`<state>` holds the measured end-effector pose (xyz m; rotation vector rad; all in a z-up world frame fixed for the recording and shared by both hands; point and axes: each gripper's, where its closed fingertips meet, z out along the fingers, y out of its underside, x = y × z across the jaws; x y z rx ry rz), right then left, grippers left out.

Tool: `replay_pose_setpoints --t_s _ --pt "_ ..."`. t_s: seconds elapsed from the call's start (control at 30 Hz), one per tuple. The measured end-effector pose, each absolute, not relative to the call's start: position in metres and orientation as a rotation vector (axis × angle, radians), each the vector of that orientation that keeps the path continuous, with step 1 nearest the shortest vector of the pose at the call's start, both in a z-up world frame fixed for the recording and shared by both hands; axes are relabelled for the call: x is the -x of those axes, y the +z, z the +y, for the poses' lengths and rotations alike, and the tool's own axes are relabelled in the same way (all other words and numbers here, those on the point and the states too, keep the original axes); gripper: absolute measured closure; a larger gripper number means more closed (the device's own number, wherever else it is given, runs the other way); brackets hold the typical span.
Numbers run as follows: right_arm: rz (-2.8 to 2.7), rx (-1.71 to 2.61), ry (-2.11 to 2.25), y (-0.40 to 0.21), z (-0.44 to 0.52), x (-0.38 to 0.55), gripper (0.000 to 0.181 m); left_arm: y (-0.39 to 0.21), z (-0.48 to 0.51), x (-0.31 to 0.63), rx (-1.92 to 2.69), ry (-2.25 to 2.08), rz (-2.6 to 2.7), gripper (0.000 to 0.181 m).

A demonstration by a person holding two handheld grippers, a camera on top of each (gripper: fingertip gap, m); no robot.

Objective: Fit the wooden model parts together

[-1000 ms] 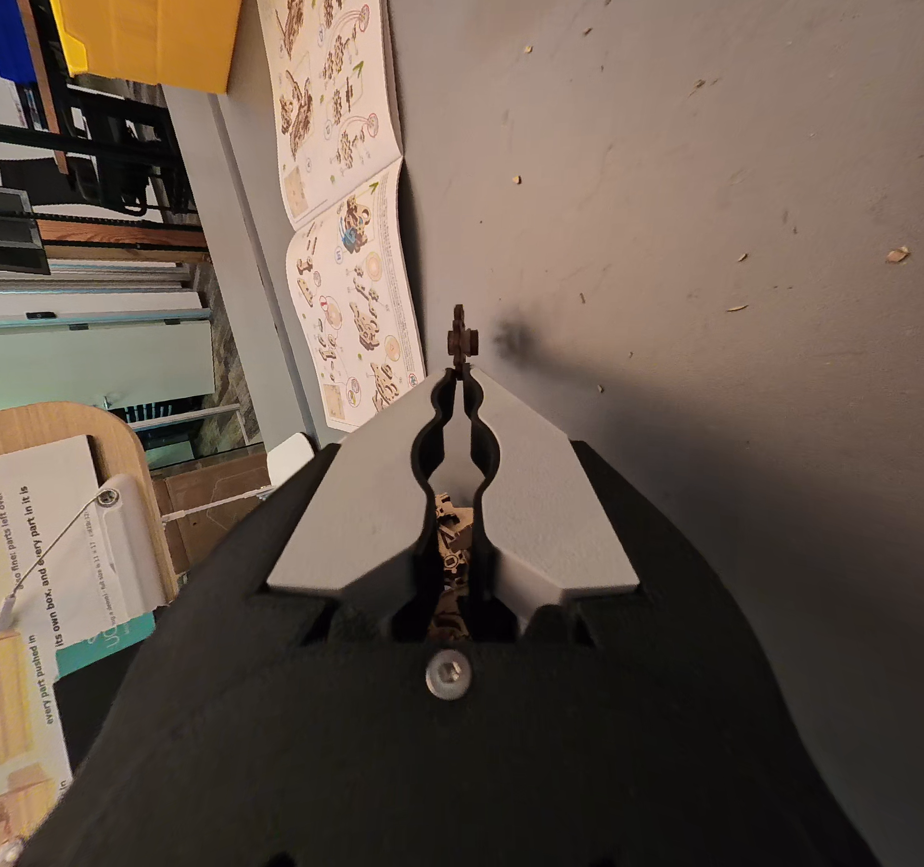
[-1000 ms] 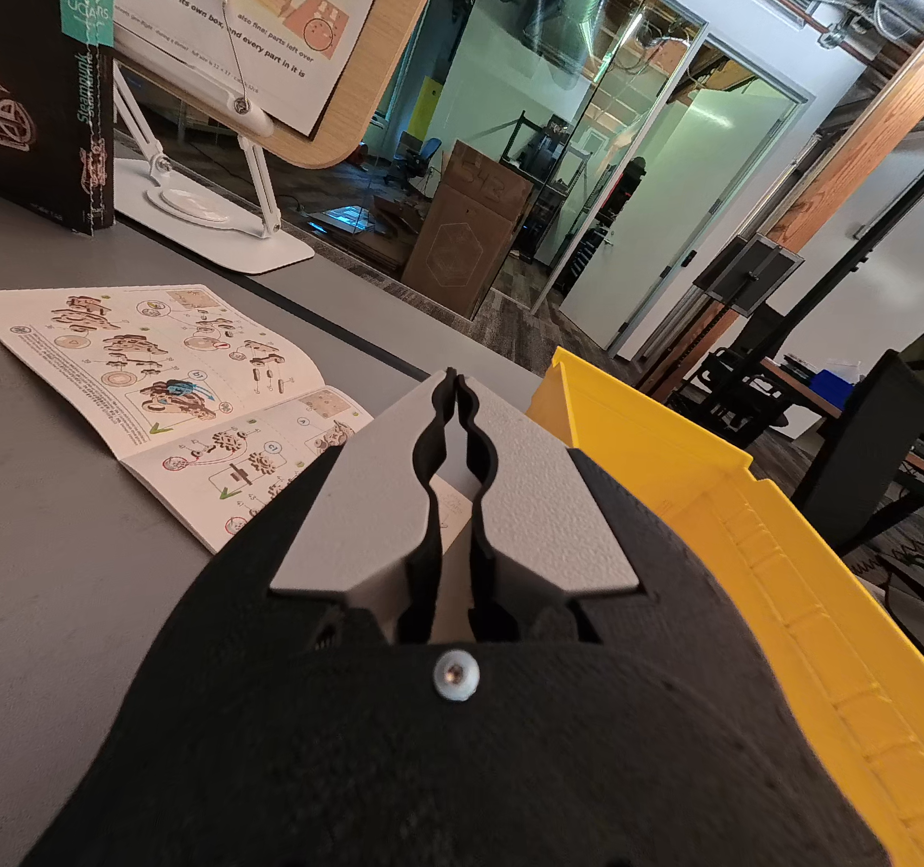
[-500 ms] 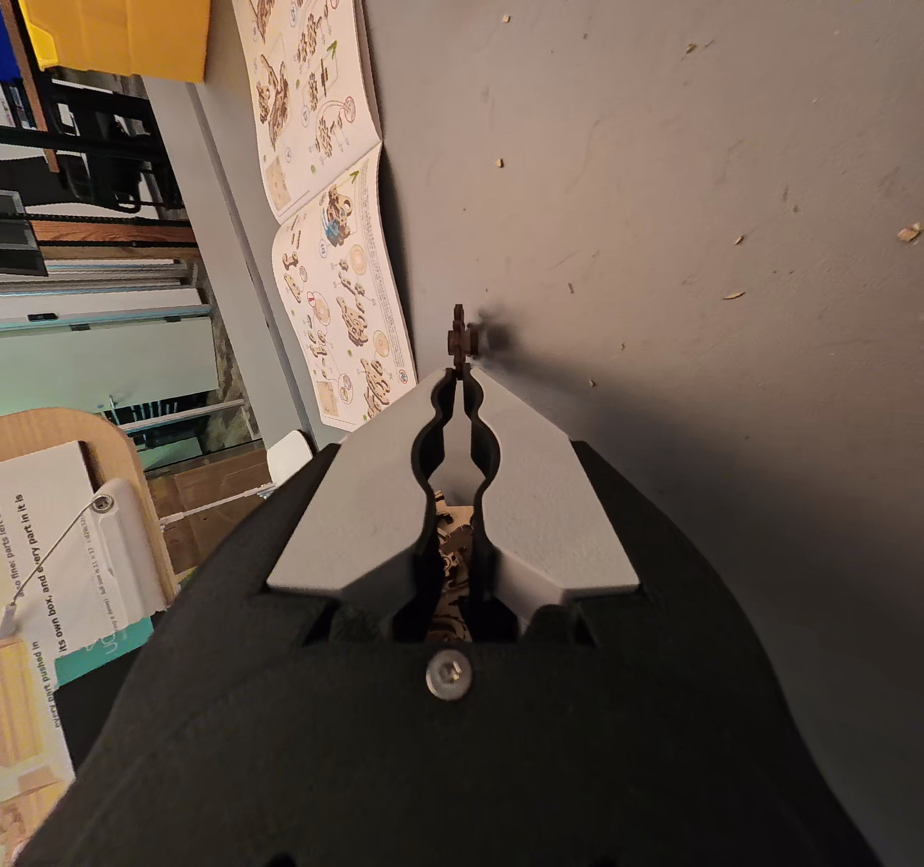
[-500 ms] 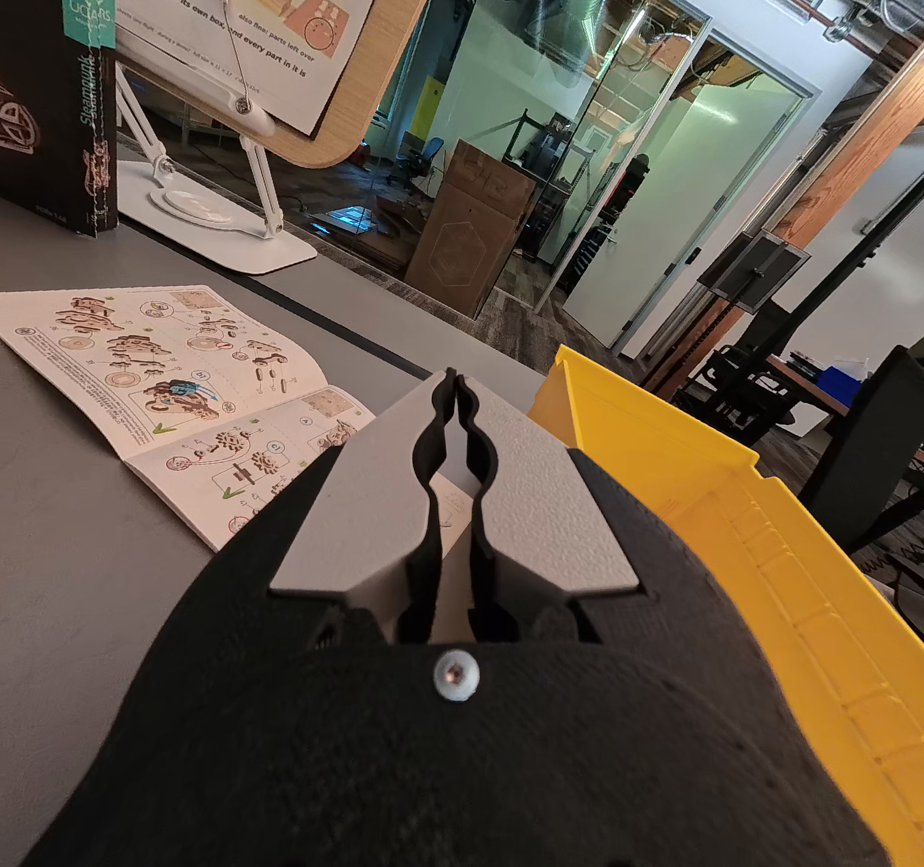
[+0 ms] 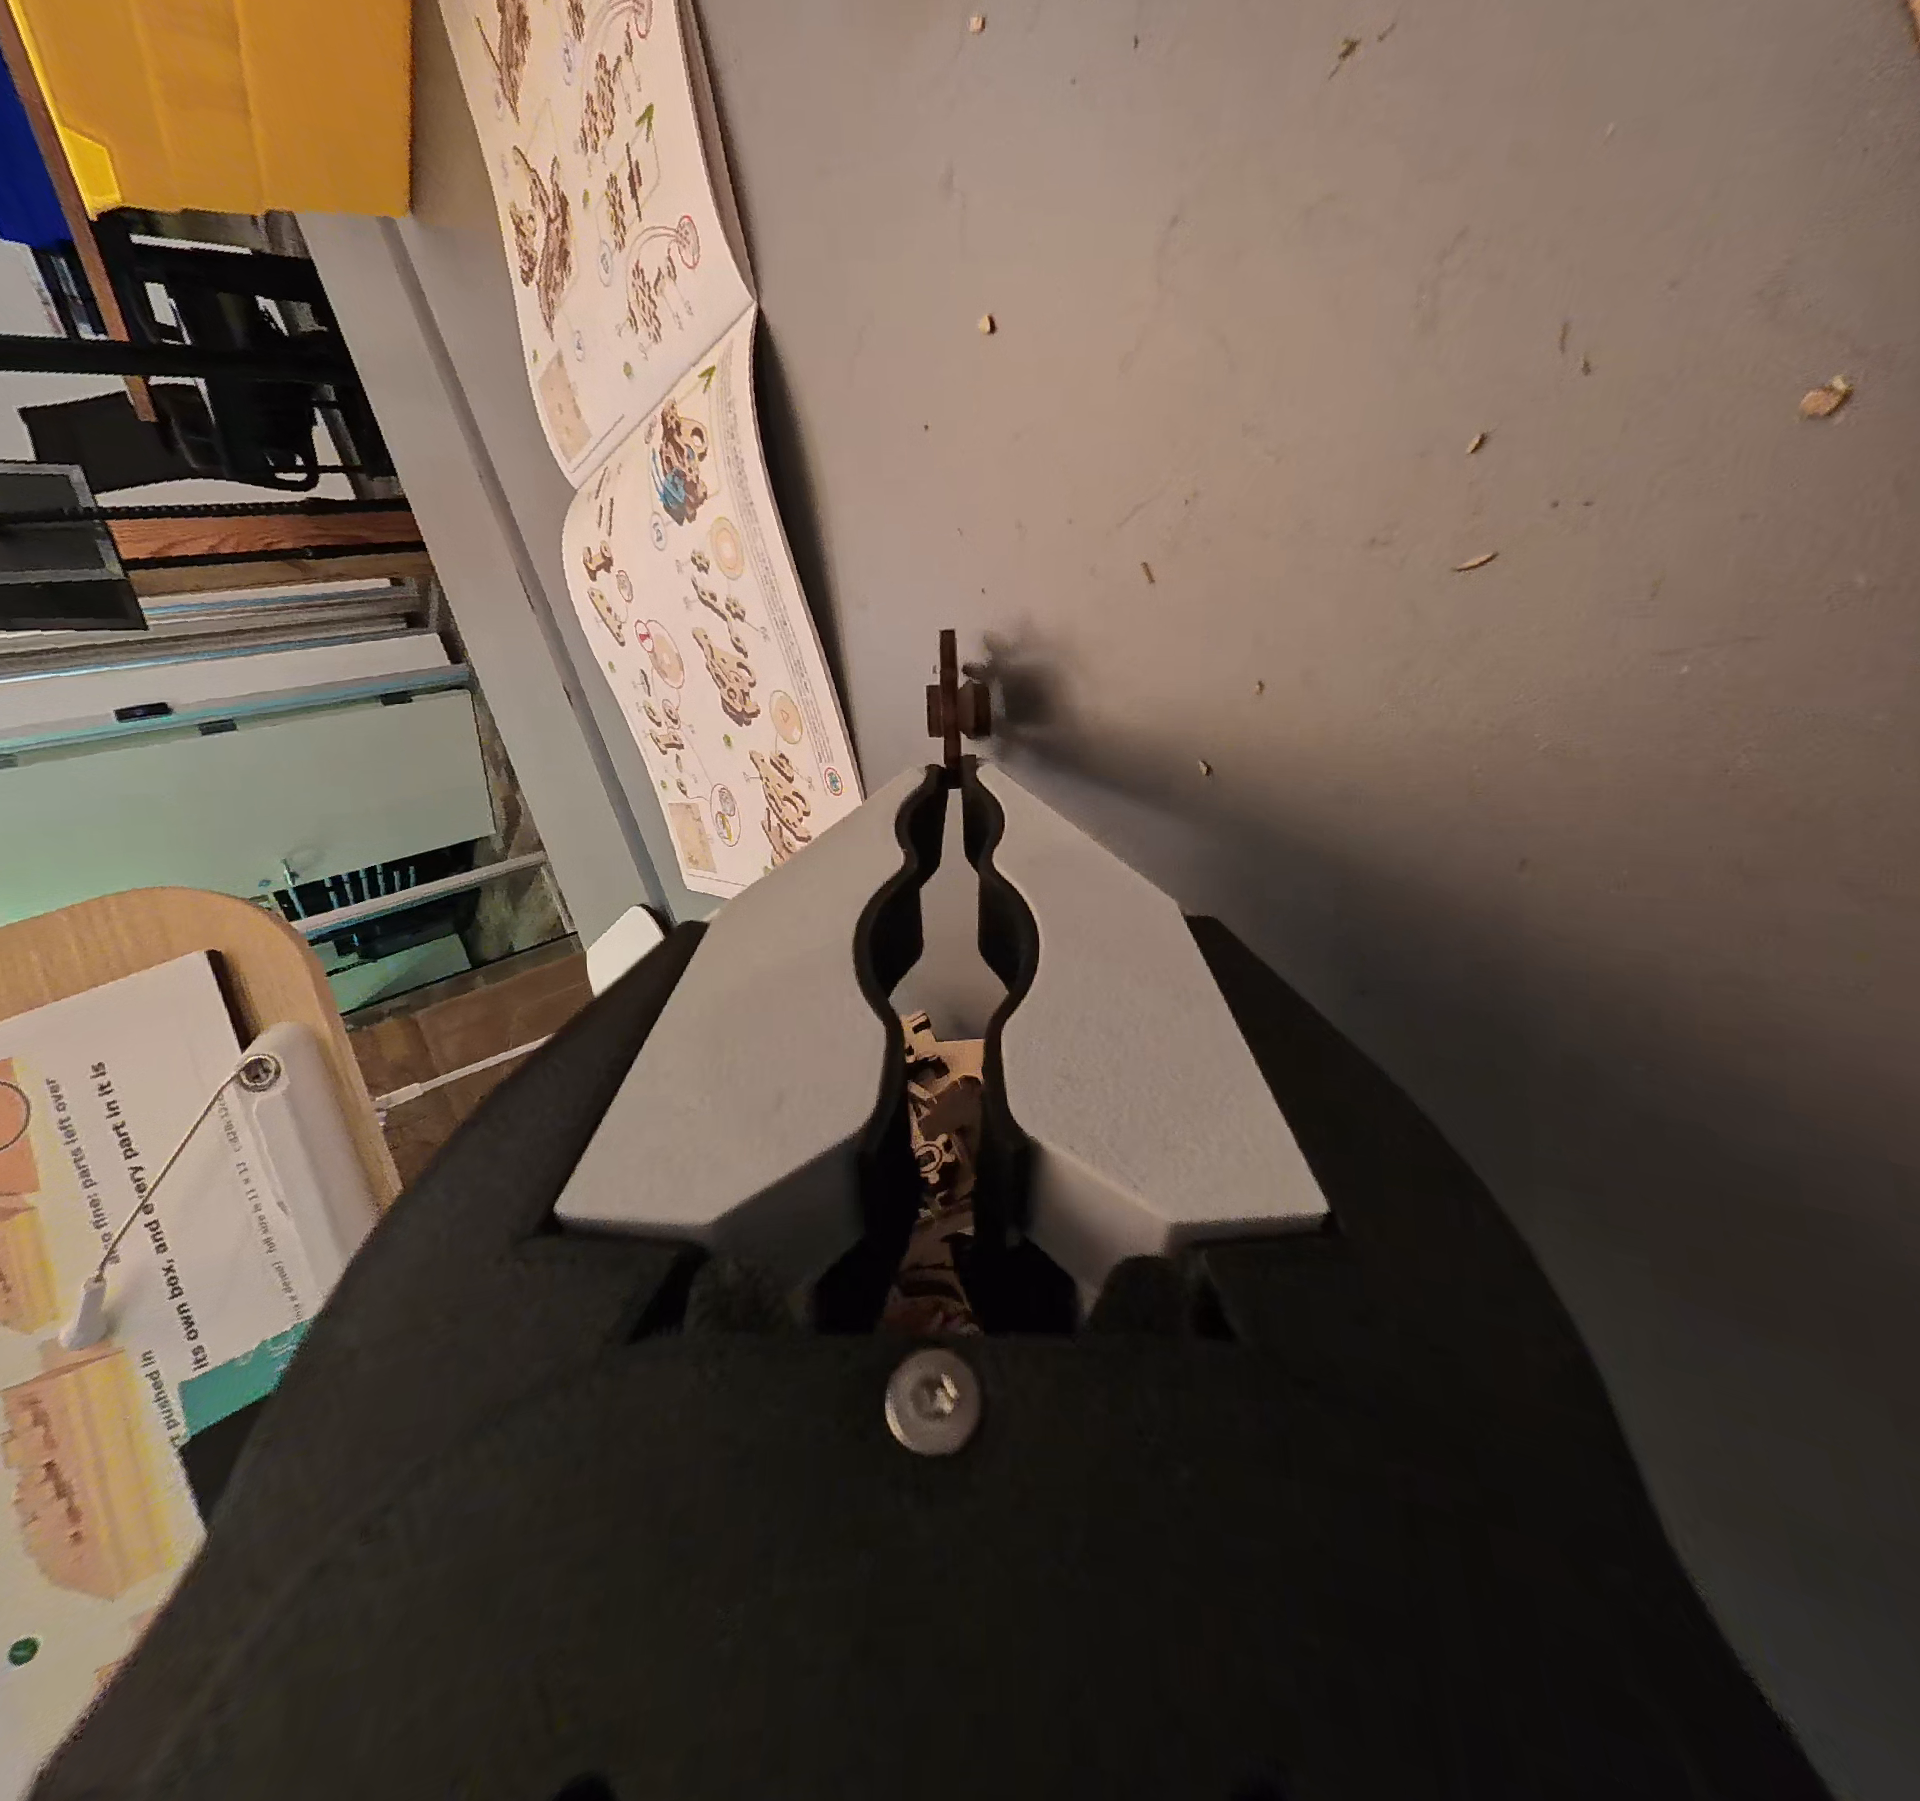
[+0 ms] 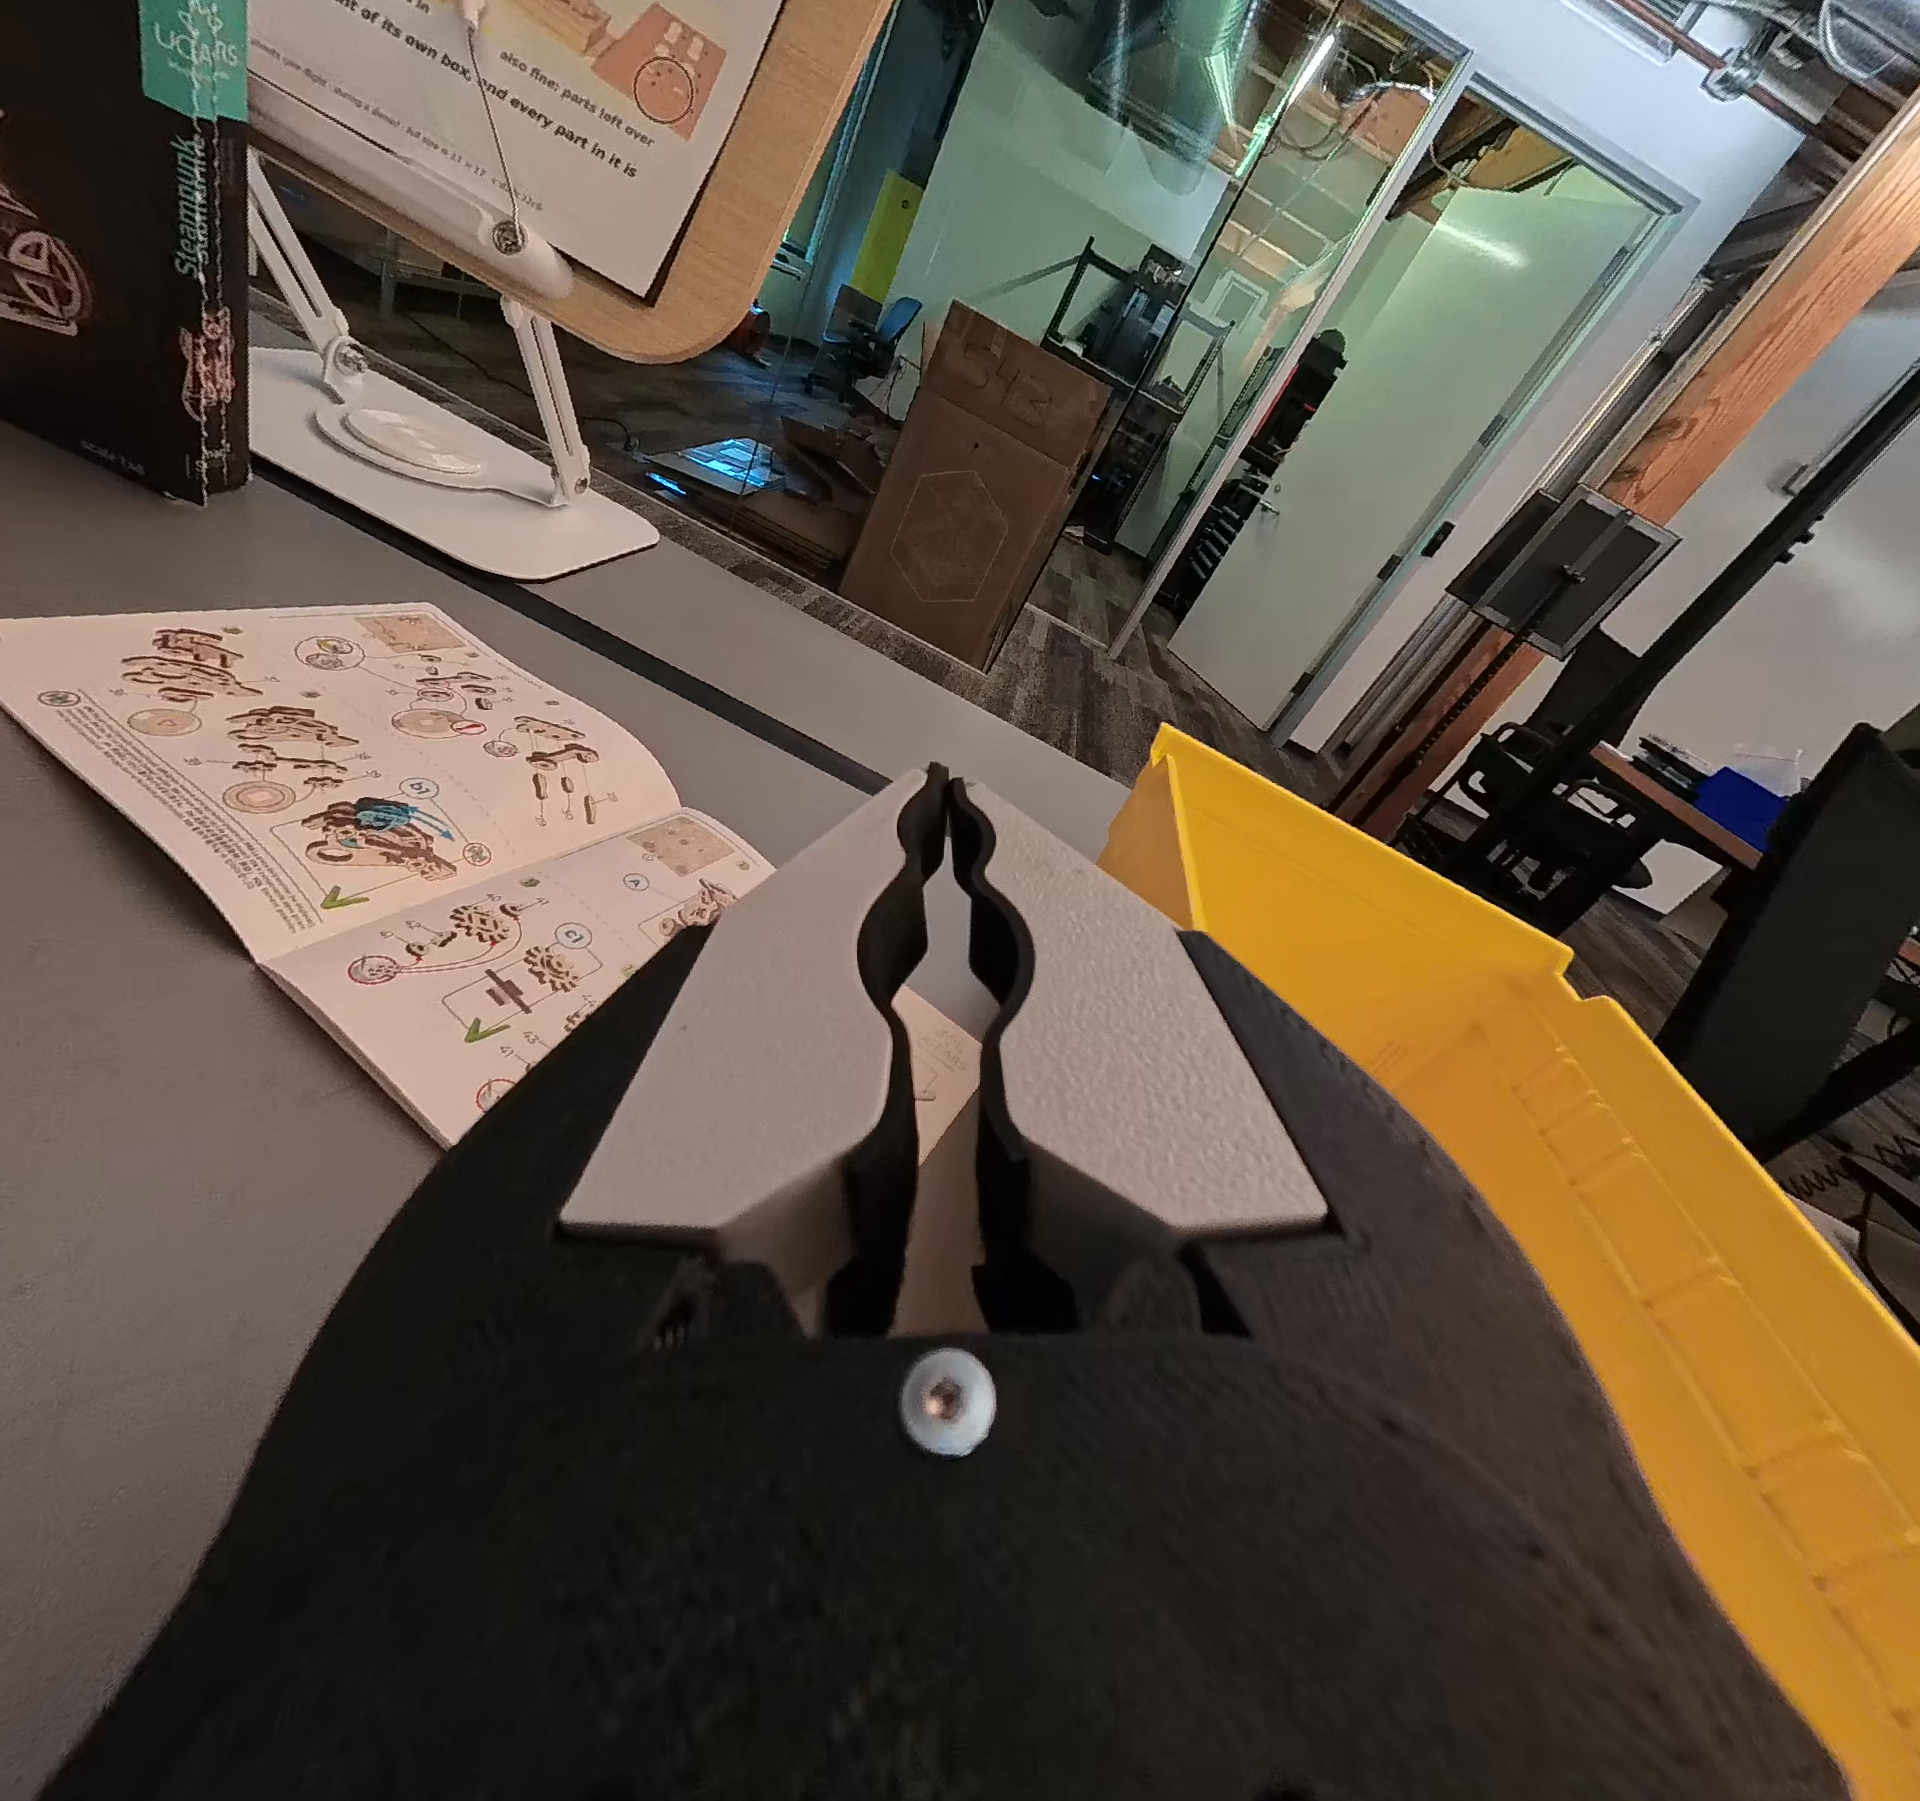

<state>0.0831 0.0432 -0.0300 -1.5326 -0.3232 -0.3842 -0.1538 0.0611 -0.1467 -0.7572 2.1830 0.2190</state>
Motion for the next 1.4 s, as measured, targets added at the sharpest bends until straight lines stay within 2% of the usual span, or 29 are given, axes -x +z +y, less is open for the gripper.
replay_pose_setpoints --t_s 0.63,1.2,1.4 --pt "-0.303 1.535 -0.336 -0.031 0.043 -0.083 0.181 -0.144 0.081 0.160 0.687 0.538 2.063 0.181" --pt "-0.295 1.535 -0.317 -0.032 0.043 -0.084 0.181 -0.149 0.067 0.165 0.752 0.426 2.064 0.180" --pt "-0.288 1.544 -0.303 -0.035 0.044 -0.086 0.181 -0.152 0.063 0.172 0.788 0.393 2.057 0.171"
